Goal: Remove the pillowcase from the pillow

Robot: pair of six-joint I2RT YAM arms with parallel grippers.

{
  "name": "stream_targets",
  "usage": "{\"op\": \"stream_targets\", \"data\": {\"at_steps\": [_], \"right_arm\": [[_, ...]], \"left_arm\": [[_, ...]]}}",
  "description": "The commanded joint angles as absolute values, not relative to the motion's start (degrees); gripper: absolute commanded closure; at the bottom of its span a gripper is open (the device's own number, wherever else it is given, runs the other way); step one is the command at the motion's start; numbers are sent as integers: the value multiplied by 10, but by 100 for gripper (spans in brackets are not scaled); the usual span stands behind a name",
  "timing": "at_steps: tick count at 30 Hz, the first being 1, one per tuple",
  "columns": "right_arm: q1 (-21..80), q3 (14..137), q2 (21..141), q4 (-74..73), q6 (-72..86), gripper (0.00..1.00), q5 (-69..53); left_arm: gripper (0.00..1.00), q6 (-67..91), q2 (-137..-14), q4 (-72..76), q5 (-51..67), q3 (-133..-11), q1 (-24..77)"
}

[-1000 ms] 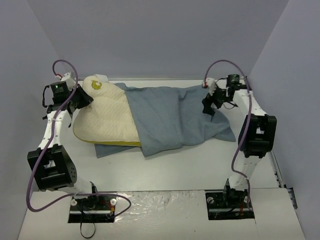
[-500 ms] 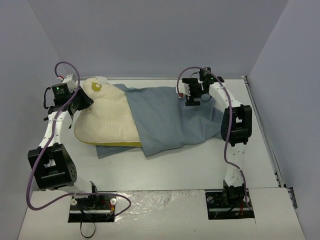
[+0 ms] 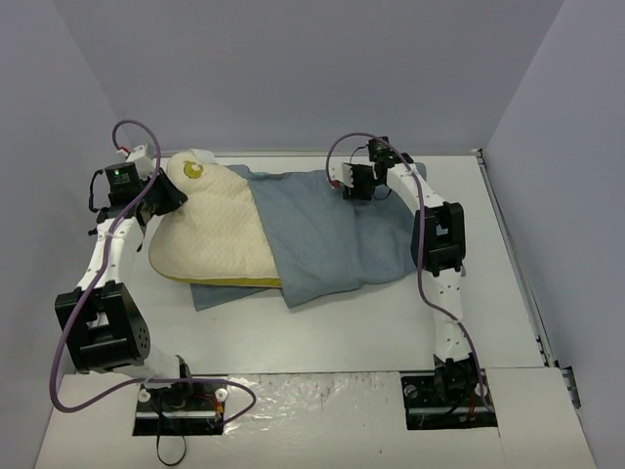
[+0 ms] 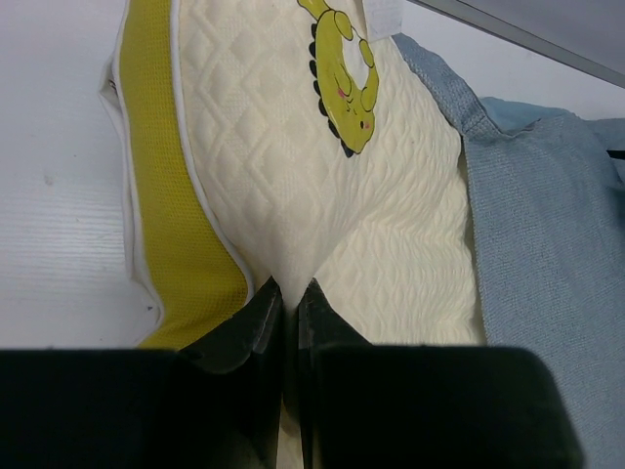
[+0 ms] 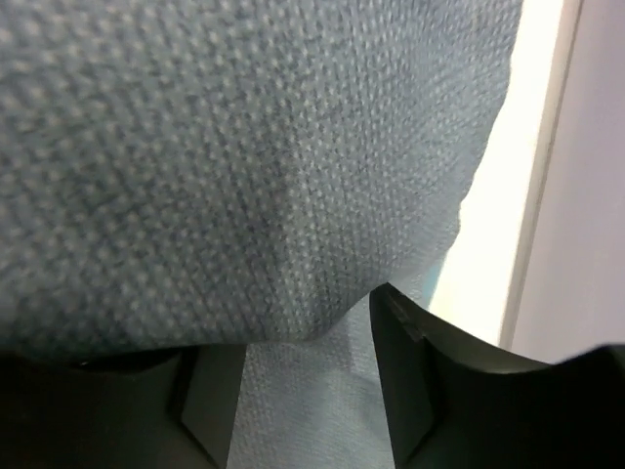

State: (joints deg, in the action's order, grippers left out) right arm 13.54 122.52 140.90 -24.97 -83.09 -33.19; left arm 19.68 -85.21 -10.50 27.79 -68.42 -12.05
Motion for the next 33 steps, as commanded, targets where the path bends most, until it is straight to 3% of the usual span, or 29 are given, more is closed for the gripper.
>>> {"op": "stream_targets", "data": {"at_steps": [1, 2, 5, 9, 16, 27, 33], "right_arm": [[132, 1252, 1429, -262, -782, 55, -348], [127, 1249, 1428, -263, -774, 66, -365], [119, 1236, 1418, -265, -764, 77, -404], [114, 1218, 1402, -275, -745, 100, -429], [79, 1136, 1325, -215, -629, 100, -460], [-39, 994, 1111, -111, -450, 100, -427], [-100, 929, 1018, -90, -421, 100, -417]], "left_arm": [[98, 195, -817, -68, 304, -696, -113], [98, 196, -817, -68, 306, -697, -113], [98, 198, -820, -66, 307, -698, -113], [98, 200, -822, -66, 308, -700, -113], [98, 194, -827, -72, 312, -717, -107], [98, 206, -829, -61, 314, -821, -101], [98, 257, -810, 24, 309, -845, -101]]}}
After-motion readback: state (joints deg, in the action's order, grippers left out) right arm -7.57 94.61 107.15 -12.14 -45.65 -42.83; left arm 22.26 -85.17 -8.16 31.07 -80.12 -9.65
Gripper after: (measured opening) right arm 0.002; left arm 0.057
